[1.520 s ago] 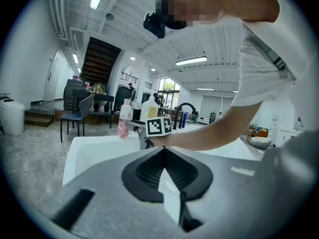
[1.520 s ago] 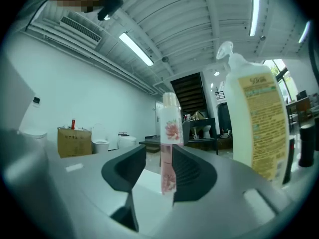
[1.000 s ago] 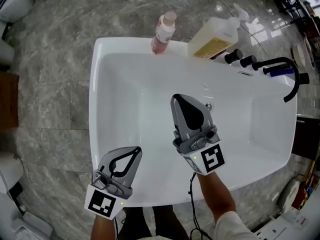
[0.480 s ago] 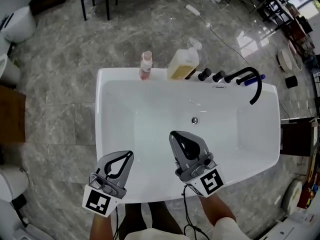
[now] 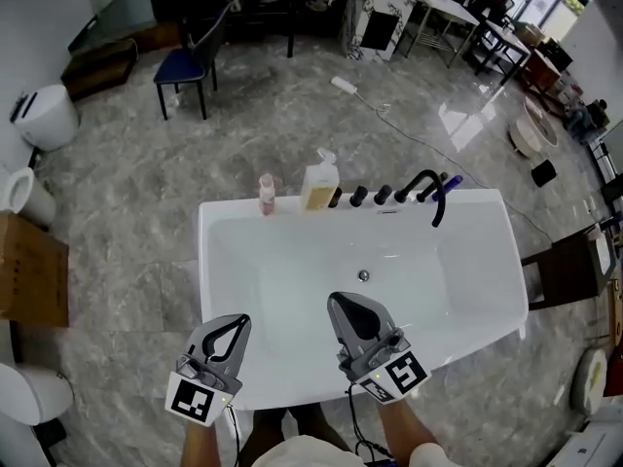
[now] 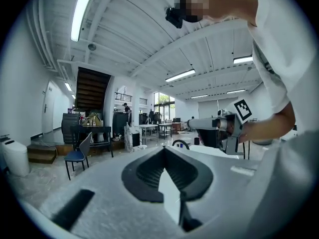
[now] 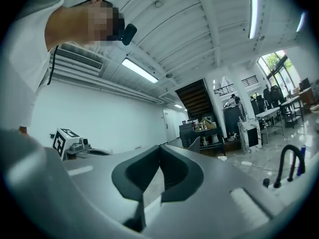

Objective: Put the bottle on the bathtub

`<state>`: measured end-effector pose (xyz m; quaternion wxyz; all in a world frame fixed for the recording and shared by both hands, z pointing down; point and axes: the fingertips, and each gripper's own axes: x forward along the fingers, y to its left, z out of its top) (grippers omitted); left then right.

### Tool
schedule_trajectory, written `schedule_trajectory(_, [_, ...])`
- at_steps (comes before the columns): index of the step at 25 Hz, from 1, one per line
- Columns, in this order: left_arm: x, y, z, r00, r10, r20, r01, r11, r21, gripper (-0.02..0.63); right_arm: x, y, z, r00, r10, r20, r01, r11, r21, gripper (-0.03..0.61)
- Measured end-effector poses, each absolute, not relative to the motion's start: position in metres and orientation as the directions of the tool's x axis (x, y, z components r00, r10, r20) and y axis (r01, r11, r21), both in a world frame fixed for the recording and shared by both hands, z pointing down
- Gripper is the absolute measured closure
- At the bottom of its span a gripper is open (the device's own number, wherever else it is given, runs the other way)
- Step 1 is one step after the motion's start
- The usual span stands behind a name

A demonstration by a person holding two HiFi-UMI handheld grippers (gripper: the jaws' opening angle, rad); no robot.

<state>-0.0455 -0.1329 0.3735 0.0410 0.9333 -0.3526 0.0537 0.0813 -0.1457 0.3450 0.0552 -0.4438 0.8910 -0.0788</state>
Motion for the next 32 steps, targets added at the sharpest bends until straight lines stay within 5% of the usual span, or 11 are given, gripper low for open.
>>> schedule_trajectory(10, [-0.048,-0.102,0.322,0.751,-0.654,0.096,-0.657,-0.754,0.002,0.612,0.077,-0.108,0.286,-0.626,-0.779,-0.024,-0.776,0.626,-0.077,0.574])
schedule_trajectory(32, [-0.048,-0.094,0.314,0.755,-0.655,0.038,-0.656,-0.754,0.028,0.612,0.067,-0.111,0.279,-0.619,-0.778,-0.103,-0.76,0.627,-0.17,0.574])
